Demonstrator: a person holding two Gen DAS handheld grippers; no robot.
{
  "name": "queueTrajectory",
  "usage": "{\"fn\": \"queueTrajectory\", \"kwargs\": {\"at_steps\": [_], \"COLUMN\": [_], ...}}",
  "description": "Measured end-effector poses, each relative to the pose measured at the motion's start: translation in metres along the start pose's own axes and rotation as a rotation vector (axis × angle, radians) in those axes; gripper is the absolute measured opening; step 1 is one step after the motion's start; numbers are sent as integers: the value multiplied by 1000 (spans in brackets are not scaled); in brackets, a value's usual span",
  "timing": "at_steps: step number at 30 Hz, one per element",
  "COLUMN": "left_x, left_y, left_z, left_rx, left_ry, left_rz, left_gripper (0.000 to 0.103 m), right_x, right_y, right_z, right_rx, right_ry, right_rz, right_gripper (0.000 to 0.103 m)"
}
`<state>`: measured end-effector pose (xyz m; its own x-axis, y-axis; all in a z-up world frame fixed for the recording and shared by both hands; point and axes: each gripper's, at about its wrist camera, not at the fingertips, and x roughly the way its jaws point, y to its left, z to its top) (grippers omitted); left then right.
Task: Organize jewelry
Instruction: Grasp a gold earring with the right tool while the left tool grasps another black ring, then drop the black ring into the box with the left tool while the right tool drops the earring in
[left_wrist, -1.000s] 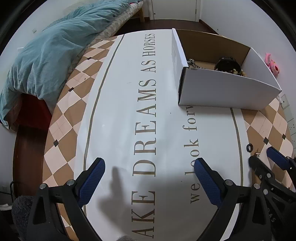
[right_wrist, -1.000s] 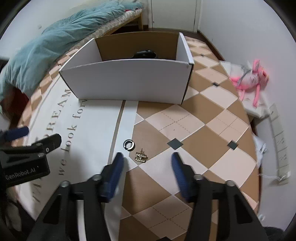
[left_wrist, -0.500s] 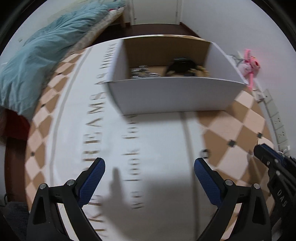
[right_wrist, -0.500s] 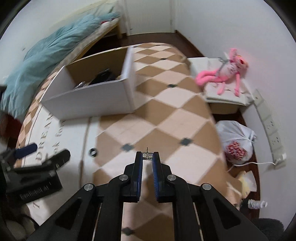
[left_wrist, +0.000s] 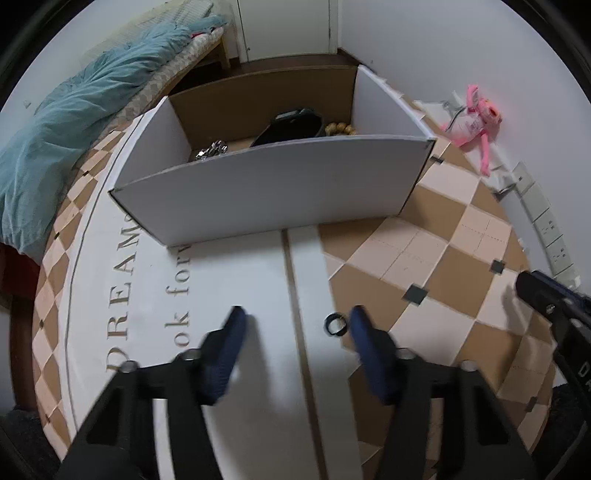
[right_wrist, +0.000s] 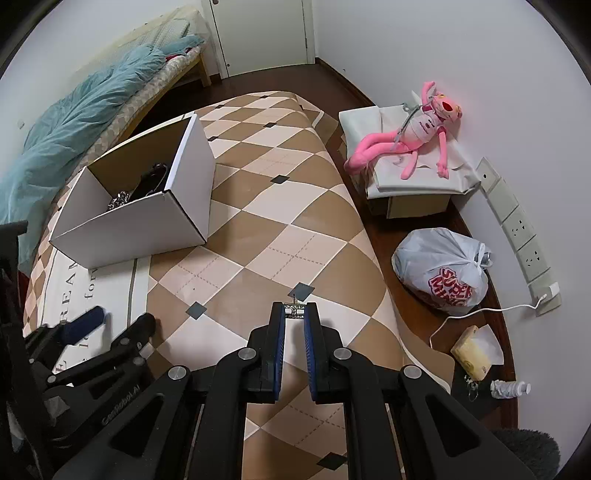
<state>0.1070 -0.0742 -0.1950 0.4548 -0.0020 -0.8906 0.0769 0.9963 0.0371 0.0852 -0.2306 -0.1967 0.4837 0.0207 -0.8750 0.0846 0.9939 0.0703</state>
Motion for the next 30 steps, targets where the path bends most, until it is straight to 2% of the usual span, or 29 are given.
{"fn": "queueTrajectory", "kwargs": {"at_steps": [1,3,5,12,18,23,26,30], "left_x": [0,-1,-1,-6,-36,-67,-70,-57], "left_y": [-2,-5,-7,-3,21,55,76,98], "left_z": [0,1,2,2,19,56,83,112], "left_rx": [6,17,25,8,-39,-91,-108,-115], "left_ry": [-5,-9,-9,-8,-51,-96,-99,-64], "left_rz": [-10,-23,-35,-65,-106,-153,-165,-169], "left_gripper": [36,16,10,10,10,10,10,10], "right_x": [0,-1,-3,-16,-34,-43,-39,-18], "right_y": [0,0,0,1,14,38,56,79], "right_z": [1,2,3,10,26,56,80,112], "right_rx": [2,2,3,10,9,-15,-36,-65], "right_ry": [-2,-5,-8,-35,-69,-89,-78,-16], "right_rz": [1,-1,1,20,77,159,214,267], "right_gripper": [11,11,11,11,11,11,11,11]}}
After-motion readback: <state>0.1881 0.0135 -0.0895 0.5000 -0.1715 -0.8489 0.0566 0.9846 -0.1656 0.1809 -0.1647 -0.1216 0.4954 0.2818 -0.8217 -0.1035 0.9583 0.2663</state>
